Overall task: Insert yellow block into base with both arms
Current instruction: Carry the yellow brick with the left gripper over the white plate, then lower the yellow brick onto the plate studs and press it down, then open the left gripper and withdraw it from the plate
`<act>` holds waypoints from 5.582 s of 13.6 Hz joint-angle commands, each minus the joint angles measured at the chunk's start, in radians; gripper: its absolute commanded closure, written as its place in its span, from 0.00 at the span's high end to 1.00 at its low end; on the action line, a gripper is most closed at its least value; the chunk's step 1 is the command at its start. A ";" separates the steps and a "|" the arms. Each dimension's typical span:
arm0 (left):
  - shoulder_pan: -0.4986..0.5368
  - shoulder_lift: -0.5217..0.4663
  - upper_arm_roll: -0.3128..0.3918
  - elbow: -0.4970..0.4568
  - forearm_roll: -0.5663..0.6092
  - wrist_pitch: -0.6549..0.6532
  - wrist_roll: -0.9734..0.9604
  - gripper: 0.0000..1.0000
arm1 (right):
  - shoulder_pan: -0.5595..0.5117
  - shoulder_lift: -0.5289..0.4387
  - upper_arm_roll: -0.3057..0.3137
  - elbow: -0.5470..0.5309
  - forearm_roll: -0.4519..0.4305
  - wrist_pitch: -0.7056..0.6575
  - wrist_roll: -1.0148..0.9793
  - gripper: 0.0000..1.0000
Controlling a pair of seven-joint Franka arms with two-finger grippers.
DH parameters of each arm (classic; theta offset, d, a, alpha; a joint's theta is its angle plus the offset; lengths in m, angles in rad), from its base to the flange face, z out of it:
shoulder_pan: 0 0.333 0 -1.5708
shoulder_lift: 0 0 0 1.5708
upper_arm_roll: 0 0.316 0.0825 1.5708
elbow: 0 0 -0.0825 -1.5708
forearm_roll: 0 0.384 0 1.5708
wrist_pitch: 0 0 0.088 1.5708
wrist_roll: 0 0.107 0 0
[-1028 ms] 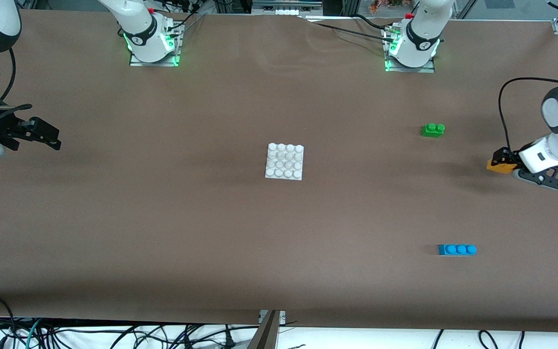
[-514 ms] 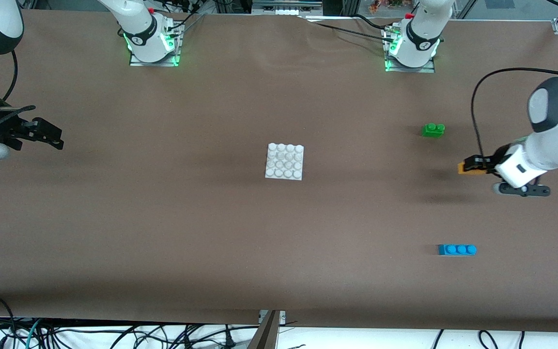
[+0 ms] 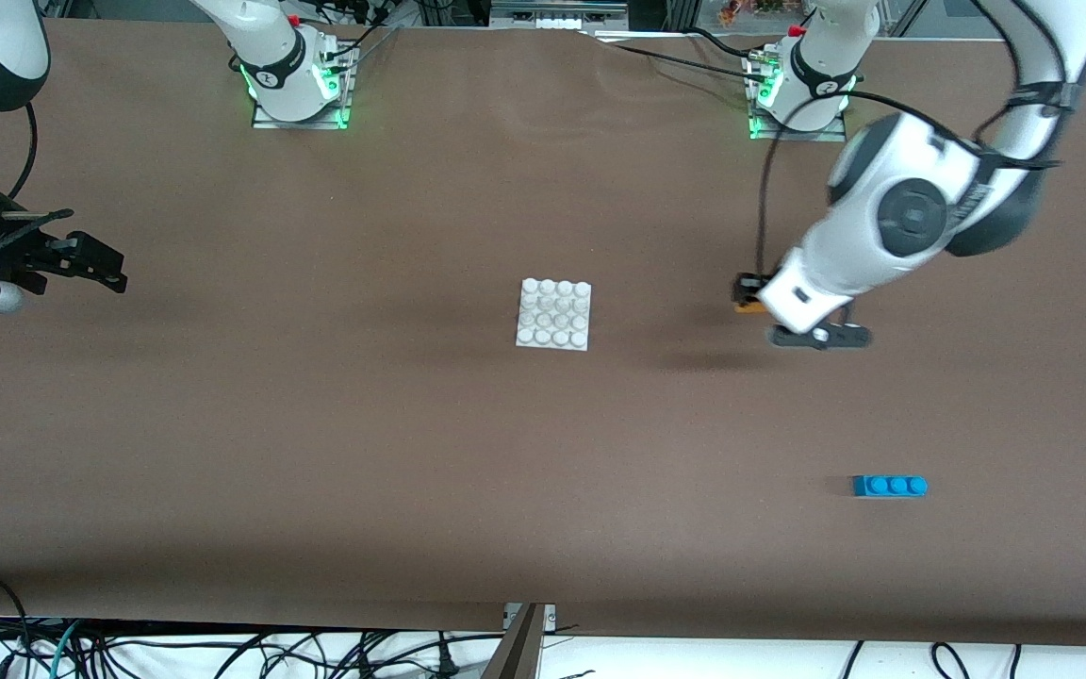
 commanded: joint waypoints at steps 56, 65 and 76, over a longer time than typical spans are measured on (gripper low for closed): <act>-0.852 0.452 0.460 0.276 0.128 0.360 -0.503 0.50 | -0.011 0.009 0.007 0.016 -0.014 -0.016 0.008 1.00; -0.809 0.348 0.453 0.372 0.050 0.168 -0.503 1.00 | -0.011 0.009 0.009 0.016 -0.014 -0.016 0.009 1.00; -0.463 0.116 0.449 0.419 0.023 -0.097 -0.424 1.00 | -0.011 0.009 0.007 0.016 -0.014 -0.015 0.009 1.00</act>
